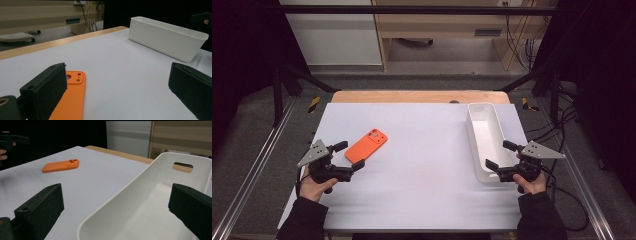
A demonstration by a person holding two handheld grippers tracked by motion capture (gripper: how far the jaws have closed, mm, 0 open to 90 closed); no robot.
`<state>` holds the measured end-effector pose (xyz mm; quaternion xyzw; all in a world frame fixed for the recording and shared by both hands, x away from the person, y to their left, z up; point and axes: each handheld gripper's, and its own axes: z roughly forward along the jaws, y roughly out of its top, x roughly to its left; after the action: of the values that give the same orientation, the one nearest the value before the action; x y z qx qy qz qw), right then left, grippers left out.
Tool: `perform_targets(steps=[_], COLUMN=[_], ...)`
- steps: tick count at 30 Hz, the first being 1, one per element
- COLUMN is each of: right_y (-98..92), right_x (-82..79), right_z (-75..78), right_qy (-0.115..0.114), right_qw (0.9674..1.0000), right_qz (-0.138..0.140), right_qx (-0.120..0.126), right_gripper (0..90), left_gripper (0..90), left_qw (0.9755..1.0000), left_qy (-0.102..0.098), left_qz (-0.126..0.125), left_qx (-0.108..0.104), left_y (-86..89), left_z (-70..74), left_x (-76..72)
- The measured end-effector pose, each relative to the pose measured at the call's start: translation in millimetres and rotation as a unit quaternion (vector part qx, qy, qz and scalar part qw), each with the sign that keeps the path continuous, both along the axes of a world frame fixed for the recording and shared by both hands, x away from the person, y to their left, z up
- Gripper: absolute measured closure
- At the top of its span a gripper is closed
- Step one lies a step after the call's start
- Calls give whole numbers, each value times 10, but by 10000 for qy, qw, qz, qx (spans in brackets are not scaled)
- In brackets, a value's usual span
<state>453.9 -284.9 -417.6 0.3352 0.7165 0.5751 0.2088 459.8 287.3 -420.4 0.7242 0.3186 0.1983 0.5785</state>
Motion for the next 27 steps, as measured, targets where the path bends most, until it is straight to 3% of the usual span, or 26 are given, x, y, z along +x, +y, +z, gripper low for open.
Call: perform_targets(steps=[18, 27], right_y=[-3, -12], right_x=[-8, -17], right_z=[-1, 8], right_qy=[-6, -10], right_qw=[10000, 10000], right_qz=[19, 11], right_qx=[-35, -14], right_gripper=[5, 5], left_gripper=[15, 14], left_qw=[9999, 9994], left_qy=[20, 14], left_qz=[57, 138], left_qx=[159, 309], left_y=[-7, -27], left_z=[30, 130], left_x=[-16, -4])
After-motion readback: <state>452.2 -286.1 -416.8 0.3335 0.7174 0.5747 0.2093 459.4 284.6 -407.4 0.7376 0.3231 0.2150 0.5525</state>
